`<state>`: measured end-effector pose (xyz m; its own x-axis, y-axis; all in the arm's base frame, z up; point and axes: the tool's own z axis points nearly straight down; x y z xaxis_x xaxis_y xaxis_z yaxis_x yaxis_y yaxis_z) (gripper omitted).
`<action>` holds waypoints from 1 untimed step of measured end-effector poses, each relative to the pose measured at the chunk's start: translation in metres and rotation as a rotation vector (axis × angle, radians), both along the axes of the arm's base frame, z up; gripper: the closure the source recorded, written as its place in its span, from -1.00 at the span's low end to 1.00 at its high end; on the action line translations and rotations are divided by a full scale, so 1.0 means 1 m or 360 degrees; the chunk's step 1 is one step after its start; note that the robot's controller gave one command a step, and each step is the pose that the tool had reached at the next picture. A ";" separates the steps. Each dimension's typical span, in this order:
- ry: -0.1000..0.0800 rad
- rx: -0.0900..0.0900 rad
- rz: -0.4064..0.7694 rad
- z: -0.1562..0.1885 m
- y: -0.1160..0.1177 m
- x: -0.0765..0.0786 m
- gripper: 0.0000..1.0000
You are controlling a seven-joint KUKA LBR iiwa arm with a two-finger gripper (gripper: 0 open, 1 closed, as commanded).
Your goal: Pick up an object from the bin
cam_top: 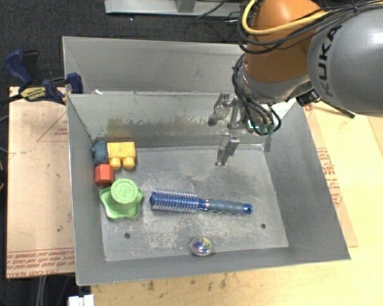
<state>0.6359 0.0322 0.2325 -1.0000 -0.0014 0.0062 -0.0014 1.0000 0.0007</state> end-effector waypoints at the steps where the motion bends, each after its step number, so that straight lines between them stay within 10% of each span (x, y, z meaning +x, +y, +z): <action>1: -0.0012 0.0003 0.0256 -0.152 -0.027 -0.059 -1.00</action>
Offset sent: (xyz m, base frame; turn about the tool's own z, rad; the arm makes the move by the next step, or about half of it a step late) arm -0.0583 -0.0273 -0.1497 -0.1635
